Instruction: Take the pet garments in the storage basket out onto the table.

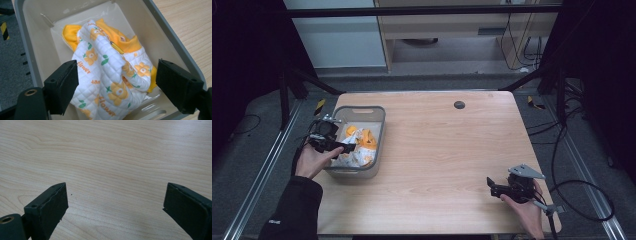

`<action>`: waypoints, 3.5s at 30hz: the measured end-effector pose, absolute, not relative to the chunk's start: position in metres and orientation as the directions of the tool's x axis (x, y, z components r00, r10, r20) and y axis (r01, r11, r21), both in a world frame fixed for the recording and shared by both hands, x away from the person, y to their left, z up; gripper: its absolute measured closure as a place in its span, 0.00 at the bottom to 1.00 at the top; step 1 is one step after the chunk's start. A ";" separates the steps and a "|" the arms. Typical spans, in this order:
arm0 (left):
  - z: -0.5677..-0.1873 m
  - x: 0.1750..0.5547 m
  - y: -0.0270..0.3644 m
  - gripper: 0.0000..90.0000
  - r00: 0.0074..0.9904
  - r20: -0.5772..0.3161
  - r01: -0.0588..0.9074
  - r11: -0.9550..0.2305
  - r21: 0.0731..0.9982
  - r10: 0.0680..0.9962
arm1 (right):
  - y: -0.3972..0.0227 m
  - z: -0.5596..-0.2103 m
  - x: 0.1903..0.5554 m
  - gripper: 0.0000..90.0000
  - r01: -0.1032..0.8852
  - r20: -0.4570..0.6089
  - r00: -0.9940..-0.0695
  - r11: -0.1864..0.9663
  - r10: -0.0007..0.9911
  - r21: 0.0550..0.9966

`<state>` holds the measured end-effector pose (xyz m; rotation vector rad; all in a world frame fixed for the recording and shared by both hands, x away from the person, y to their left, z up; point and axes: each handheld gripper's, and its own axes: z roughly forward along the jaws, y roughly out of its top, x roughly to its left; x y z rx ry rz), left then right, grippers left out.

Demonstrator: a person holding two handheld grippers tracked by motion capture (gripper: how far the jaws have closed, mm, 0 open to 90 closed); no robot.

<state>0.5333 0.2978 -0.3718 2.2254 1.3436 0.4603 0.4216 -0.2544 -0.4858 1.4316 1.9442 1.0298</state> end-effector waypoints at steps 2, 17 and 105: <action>-0.374 0.535 0.297 0.20 0.458 0.028 0.724 -0.391 0.568 0.889 | -0.254 -0.486 0.422 0.06 0.561 0.032 -0.312 0.157 0.949 0.813; -0.388 0.544 0.289 0.23 0.462 0.026 0.753 -0.407 0.517 0.887 | -0.254 -0.486 0.422 0.06 0.561 0.033 -0.318 0.160 0.948 0.812; -0.353 0.537 0.298 0.84 0.484 0.052 0.745 -0.442 0.499 0.874 | -0.255 -0.487 0.422 0.07 0.566 0.022 -0.327 0.177 0.945 0.805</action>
